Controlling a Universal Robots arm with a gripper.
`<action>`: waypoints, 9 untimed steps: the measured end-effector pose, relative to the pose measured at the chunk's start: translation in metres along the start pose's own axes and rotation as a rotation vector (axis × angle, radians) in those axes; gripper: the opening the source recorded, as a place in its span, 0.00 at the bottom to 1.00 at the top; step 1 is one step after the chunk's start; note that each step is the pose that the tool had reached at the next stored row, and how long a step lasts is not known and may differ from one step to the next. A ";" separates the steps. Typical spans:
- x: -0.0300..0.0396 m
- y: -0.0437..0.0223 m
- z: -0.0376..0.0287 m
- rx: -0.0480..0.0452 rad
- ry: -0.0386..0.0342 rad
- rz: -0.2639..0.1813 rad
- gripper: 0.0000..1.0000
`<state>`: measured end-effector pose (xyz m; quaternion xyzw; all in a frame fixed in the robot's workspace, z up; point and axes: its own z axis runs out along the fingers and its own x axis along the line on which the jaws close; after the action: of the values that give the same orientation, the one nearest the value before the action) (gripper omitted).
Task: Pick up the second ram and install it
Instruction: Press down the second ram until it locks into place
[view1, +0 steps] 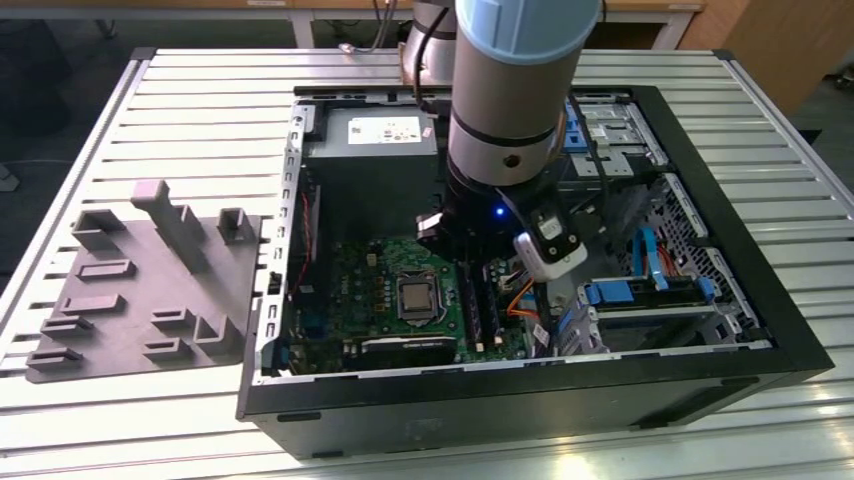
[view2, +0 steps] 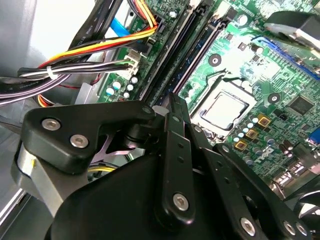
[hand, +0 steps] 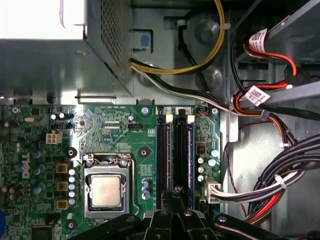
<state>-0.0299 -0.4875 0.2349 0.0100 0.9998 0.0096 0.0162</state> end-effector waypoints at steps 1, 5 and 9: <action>0.0000 -0.0006 0.0000 0.0000 0.0000 0.000 0.11; -0.0001 -0.0033 0.0000 -0.0002 -0.0001 0.000 0.11; -0.0001 -0.0067 -0.0001 -0.0001 0.0000 0.000 0.11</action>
<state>-0.0299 -0.4942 0.2349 0.0100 0.9998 0.0097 0.0162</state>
